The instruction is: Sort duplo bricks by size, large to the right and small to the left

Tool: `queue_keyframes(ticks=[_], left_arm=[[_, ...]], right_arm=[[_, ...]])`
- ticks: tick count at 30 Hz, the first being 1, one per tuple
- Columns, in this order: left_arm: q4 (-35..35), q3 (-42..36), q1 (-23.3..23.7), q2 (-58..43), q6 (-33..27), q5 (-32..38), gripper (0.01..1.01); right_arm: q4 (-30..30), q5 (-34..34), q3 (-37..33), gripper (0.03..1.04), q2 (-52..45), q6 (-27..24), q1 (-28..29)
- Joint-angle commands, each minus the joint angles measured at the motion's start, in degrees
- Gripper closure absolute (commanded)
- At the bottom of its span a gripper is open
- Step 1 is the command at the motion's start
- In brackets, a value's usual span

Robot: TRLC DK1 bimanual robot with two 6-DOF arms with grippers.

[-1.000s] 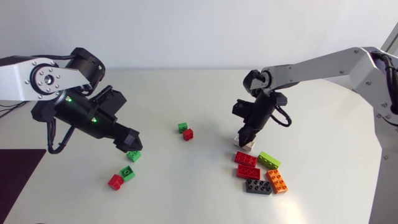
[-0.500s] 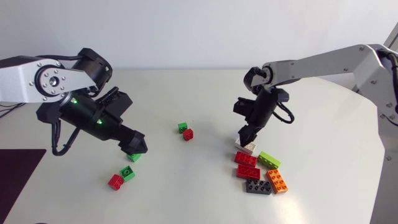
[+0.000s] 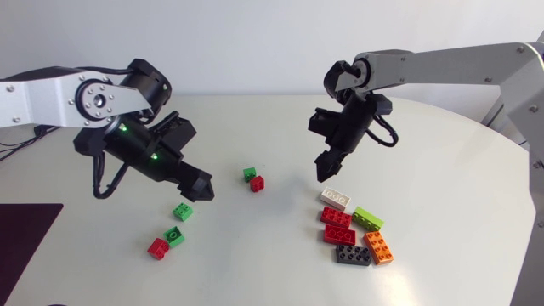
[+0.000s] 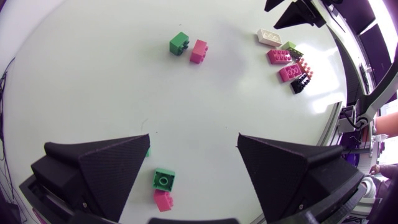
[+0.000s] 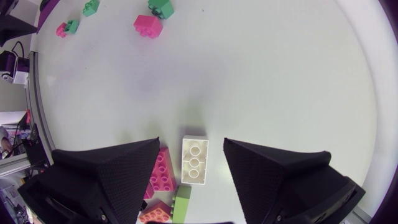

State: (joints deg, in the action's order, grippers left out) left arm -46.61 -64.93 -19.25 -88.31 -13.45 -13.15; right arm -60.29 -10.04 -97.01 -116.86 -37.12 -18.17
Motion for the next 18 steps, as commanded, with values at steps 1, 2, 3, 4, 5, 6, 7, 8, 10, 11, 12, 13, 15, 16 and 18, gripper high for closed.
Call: queue_keyframes(ticks=[1,2,3,4,5,6,7,8,10,11,12,13,15,16,18], left_arm=[[0.2,-2.84,-0.79,-3.53,0.18,-0.39,0.049],[0.2,-3.36,-0.97,-4.24,-0.17,-0.39,0.049],[0.38,-3.8,-1.32,-4.94,-0.52,-0.39,0.049],[0.56,-4.6,-1.59,-5.82,-0.7,-0.39,0.049],[0.64,-5.3,-1.76,-6.61,-0.7,-0.39,0.049],[0.64,-6.0,-2.11,-7.31,-0.7,-0.39,0.049],[0.64,-6.62,-2.38,-7.93,-0.87,-0.39,0.049],[0.64,-7.06,-2.55,-8.45,-0.87,-0.39,0.049],[0.64,-7.94,-2.82,-9.42,-0.96,-0.39,0.049],[0.64,-8.2,-2.99,-9.86,-0.96,-0.39,0.049],[0.64,-8.46,-3.17,-10.3,-0.96,-0.39,0.049],[0.82,-8.64,-3.25,-10.74,-0.96,-0.39,0.049],[1.08,-9.17,-3.52,-11.79,-0.96,-0.3,0.049],[1.17,-9.43,-3.52,-12.23,-0.96,-0.3,0.049],[1.35,-10.31,-3.96,-13.38,-1.05,-0.3,0.049]], right_arm=[[-1.67,0.11,-1.34,0.31,1.72,0.83,-0.63],[-2.02,0.11,-1.69,0.31,1.99,1.0,-0.63],[-2.29,-0.15,-1.78,0.31,2.25,1.26,-0.55],[-2.37,-0.24,-1.78,0.31,2.6,1.44,-0.55],[-2.55,-0.24,-1.6,0.31,2.86,1.53,-0.55],[-2.64,-0.24,-1.43,0.31,3.22,1.7,-0.55],[-2.73,-0.33,-1.16,0.31,3.66,1.88,-0.55],[-2.73,-0.33,-0.81,0.31,4.09,1.97,-0.55],[-2.73,-1.12,-0.37,0.31,5.15,2.5,-0.46],[-2.73,-1.73,-0.2,0.31,5.5,2.85,-0.37],[-2.73,-2.09,-0.02,0.31,5.85,3.11,-0.2],[-2.64,-2.53,0.33,0.31,6.38,3.37,-0.2],[-2.37,-3.49,1.3,0.31,7.7,3.81,-0.02],[-2.2,-3.93,1.83,0.31,8.31,4.17,0.07],[-1.49,-4.11,3.5,0.31,9.63,4.34,0.42]])
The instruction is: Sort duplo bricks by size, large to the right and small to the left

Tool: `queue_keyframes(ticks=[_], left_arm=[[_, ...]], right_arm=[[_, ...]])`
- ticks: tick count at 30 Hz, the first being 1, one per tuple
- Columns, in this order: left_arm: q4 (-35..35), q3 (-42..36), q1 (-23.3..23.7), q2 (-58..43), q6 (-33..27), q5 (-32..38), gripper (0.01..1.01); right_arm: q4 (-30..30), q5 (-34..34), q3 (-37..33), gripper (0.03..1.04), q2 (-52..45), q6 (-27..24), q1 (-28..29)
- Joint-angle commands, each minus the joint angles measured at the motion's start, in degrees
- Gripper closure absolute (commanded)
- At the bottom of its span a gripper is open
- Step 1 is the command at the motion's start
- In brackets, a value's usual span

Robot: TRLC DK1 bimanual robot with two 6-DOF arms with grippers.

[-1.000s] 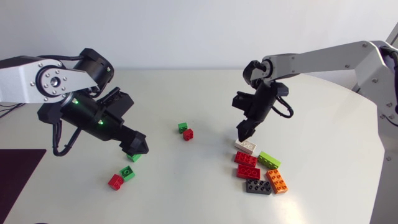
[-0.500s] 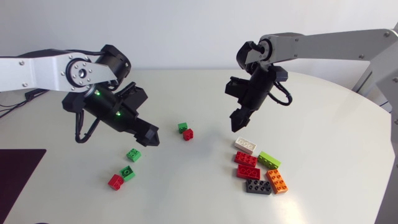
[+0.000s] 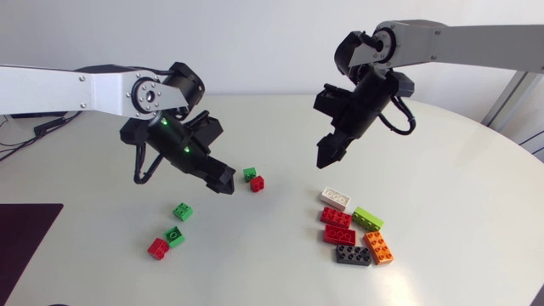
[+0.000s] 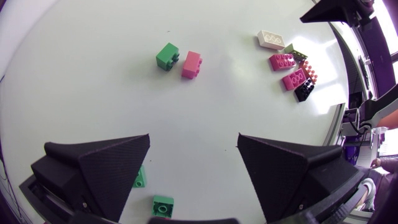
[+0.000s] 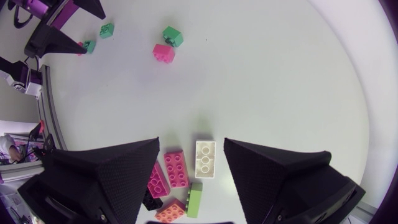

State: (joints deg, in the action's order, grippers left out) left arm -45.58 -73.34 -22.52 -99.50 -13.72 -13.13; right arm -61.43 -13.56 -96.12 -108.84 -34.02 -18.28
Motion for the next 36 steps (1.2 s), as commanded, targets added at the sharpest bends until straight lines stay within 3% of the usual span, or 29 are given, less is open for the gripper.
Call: queue_keyframes(ticks=[1,10,36], left_arm=[[0.32,-2.33,-0.94,-2.8,-1.05,-0.32,0.049],[1.2,-5.23,-3.4,-6.4,-1.31,-0.32,0.049],[2.52,-9.28,-5.6,-12.64,-0.61,0.73,0.049]], right_arm=[[-0.01,-0.59,3.39,0.31,2.14,1.24,0.79],[0.61,-1.47,6.29,0.31,4.6,0.18,4.92],[2.28,-2.7,10.25,0.31,7.06,-0.17,5.98]])
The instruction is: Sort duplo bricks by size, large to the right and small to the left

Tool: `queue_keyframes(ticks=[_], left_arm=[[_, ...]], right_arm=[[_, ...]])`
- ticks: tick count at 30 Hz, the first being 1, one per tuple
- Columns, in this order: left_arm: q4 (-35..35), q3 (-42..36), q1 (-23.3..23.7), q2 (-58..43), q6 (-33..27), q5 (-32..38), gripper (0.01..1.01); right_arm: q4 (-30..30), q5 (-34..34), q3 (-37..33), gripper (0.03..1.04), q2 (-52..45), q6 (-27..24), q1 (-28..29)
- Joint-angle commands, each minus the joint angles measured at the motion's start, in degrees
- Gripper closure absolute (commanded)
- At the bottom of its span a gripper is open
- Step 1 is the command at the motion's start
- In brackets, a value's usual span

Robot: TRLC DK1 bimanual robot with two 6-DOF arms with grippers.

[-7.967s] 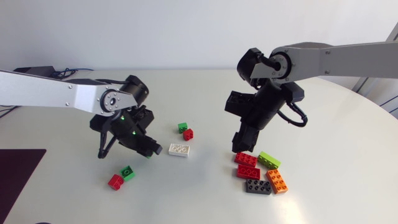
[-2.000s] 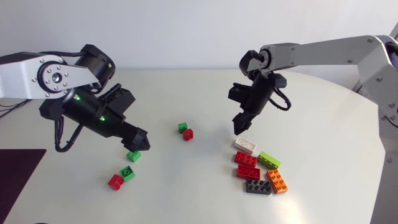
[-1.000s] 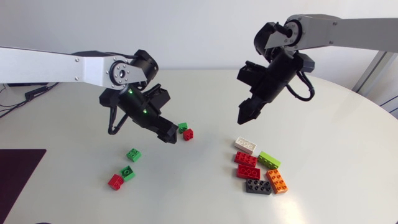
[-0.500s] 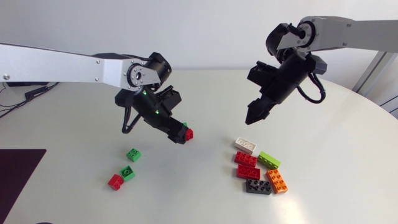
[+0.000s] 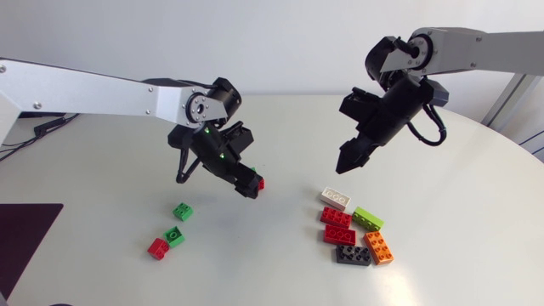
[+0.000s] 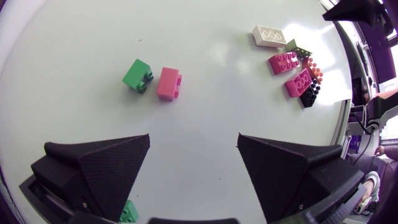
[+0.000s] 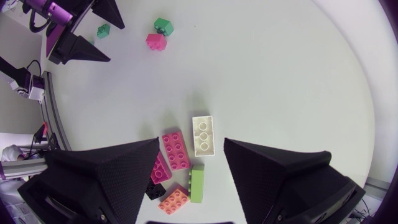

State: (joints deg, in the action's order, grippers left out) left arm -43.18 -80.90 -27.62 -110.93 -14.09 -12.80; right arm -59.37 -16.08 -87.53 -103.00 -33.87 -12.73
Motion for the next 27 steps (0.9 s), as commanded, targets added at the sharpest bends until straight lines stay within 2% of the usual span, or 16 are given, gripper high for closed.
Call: queue_keyframes(ticks=[1,27], left_arm=[[0.2,-1.71,-0.51,-1.39,-0.24,0.4,0.049],[-0.42,-18.33,-3.5,-17.82,-0.42,1.46,0.049]], right_arm=[[0.22,-0.18,1.66,0.31,1.22,-0.32,0.43],[2.86,-1.15,4.91,0.31,-0.89,-2.52,4.12]])
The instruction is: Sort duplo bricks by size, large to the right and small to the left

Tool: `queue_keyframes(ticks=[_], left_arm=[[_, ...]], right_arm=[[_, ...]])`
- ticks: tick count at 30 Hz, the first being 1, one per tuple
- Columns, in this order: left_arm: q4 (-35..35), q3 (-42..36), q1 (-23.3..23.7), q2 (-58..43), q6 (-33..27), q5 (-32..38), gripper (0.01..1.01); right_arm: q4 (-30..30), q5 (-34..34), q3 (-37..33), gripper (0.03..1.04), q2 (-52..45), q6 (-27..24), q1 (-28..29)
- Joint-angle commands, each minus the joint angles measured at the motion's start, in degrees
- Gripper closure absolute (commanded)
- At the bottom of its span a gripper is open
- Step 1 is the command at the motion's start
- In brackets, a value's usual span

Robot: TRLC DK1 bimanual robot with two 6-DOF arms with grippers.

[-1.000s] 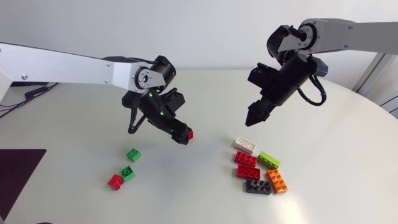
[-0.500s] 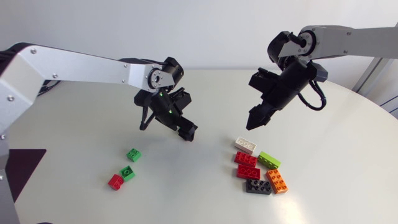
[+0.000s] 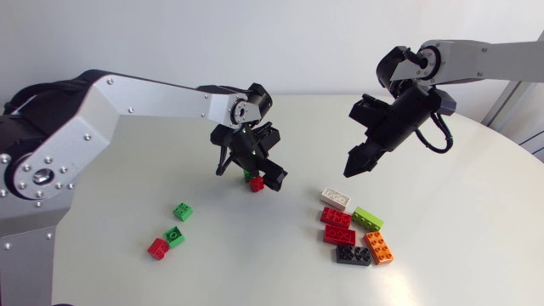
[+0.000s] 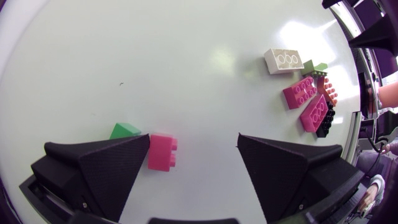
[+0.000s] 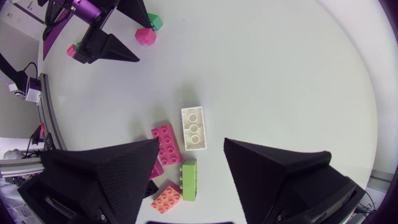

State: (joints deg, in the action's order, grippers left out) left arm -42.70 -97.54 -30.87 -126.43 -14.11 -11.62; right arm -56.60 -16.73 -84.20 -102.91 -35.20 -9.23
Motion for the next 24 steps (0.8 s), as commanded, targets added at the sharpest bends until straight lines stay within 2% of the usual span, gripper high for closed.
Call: queue_keyframes(ticks=[1,16,20,23,24], left_arm=[[-0.9,-1.78,-0.15,-2.5,-0.39,0.28,0.049],[-1.34,-3.1,1.08,-4.09,-1.54,1.42,0.059],[-3.01,-4.15,1.08,-4.26,-2.5,1.77,0.233],[-5.11,-5.73,1.25,-4.96,-2.5,1.77,0.484],[-5.91,-6.17,1.43,-5.14,-2.5,1.77,0.528]], right_arm=[[0.08,-0.5,1.67,0.31,-1.06,-1.19,0.71],[0.26,-1.55,2.55,0.31,-1.06,-1.54,1.59],[0.26,-1.9,2.29,0.31,-0.89,-1.54,1.76],[0.17,-1.99,2.29,0.31,-0.89,-1.54,1.68],[0.17,-1.99,2.29,0.31,-0.89,-1.54,1.76]])
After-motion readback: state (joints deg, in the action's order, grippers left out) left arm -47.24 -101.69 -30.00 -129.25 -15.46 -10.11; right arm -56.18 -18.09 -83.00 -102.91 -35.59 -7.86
